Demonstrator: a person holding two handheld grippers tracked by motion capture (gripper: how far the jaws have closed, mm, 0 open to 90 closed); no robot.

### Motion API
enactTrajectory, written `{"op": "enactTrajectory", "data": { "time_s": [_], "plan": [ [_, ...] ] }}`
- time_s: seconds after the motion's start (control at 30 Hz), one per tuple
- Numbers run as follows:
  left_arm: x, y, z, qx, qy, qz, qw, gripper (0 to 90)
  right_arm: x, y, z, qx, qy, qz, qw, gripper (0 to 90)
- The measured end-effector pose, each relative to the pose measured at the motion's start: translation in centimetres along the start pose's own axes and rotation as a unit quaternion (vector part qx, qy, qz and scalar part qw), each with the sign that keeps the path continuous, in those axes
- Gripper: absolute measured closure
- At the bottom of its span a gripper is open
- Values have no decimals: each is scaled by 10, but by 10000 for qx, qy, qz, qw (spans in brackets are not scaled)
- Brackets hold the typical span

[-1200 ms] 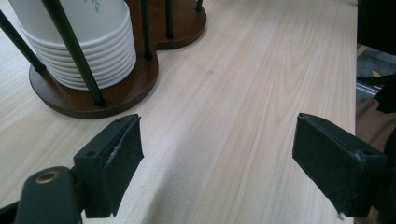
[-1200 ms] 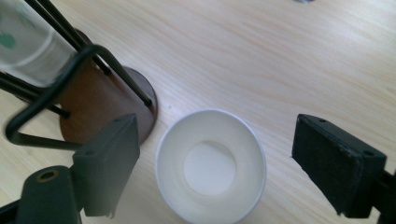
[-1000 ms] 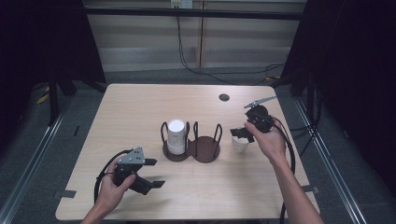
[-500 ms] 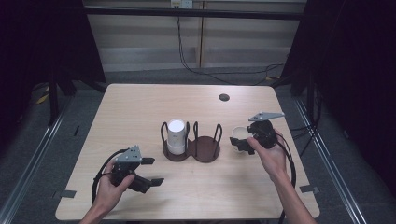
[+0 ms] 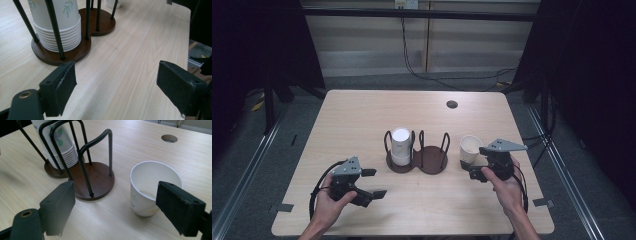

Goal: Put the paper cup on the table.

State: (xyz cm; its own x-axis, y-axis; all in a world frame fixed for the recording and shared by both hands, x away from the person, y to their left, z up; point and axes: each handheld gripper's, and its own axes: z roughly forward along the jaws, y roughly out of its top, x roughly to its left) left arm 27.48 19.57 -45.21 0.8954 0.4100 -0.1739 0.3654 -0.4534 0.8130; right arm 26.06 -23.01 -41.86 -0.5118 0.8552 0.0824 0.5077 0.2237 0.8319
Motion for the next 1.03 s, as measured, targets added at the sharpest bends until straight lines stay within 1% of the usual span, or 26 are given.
{"op": "enactTrajectory", "data": {
  "time_s": [0.07,0.1,0.13,0.17,0.2,0.23,0.27,0.33,0.43,0.5,0.57,0.6,0.67,0.73,0.8,0.87,0.93,1.03],
  "plan": [
    [-2,-1,0,64,-4,-11,10000,160,4,-5,-2,-87,71,-55,9999,154],
    [-3,-1,0,63,3,-7,10000,160,7,-8,-3,-109,50,-70,9999,151],
    [-4,-2,0,56,-25,-5,10000,160,9,-12,-4,-128,47,-61,9999,151],
    [-5,-2,1,60,-48,7,10000,160,10,-15,-5,-174,92,-39,9998,150],
    [-6,-2,1,55,-21,12,10000,160,12,-17,-6,-216,111,-28,9997,150],
    [-6,-2,1,44,-11,-3,10000,160,14,-20,-7,-239,80,-18,9997,149],
    [-7,-2,1,56,-13,21,10000,161,16,-23,-7,-267,72,35,9996,147],
    [-7,-2,1,41,-6,21,10000,161,19,-27,-8,-318,104,35,9994,147],
    [-7,-2,2,13,-60,37,10000,160,24,-34,-9,-381,227,159,9989,146],
    [-7,-3,3,40,-44,39,10000,160,27,-39,-9,-401,228,195,9987,144],
    [-8,-4,4,37,-34,23,10000,160,28,-43,-9,-447,272,294,9982,143],
    [-8,-5,4,57,-30,40,10000,161,29,-45,-8,-477,247,299,9981,144],
    [-9,-6,5,19,-10,11,10000,161,31,-49,-7,-473,277,301,9980,143],
    [-10,-7,6,53,60,35,10000,161,34,-54,-6,-459,301,275,9981,144],
    [-9,-7,6,14,97,-5,10000,161,36,-57,-4,-423,321,250,9983,144],
    [-9,-8,5,-36,231,-30,9997,161,38,-60,-2,-331,369,226,9985,143],
    [-8,-9,4,-122,238,-91,9996,161,38,-62,1,-294,347,208,9987,142],
    [-6,-9,3,-169,258,-148,9994,161,39,-63,4,-198,386,196,9989,136]
  ]
}}
